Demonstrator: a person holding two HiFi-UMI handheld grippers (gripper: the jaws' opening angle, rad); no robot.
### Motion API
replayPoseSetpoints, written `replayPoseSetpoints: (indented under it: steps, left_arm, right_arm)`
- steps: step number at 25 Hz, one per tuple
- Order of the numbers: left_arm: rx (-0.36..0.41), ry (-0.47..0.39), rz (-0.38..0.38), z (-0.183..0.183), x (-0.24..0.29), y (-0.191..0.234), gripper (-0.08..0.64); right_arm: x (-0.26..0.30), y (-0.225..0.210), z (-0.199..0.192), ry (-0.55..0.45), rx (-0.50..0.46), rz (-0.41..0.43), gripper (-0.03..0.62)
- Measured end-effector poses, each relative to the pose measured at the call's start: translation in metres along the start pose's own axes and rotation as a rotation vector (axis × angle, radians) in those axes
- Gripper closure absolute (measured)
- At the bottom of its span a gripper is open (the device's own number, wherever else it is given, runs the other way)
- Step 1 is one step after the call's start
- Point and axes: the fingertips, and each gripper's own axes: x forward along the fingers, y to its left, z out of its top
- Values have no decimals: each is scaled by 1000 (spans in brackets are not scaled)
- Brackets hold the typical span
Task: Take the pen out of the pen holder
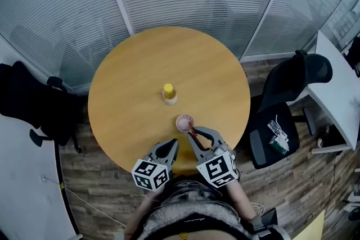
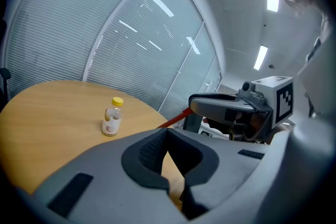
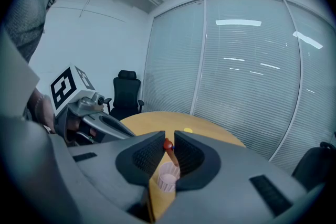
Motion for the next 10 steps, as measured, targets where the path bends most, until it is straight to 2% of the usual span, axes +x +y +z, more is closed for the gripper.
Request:
replayPoseSetpoints:
  steps: [10]
  left_arm:
    - [2, 6, 1, -1, 0, 1, 555]
  right_arm:
    - [3, -1, -1, 6, -9, 4, 526]
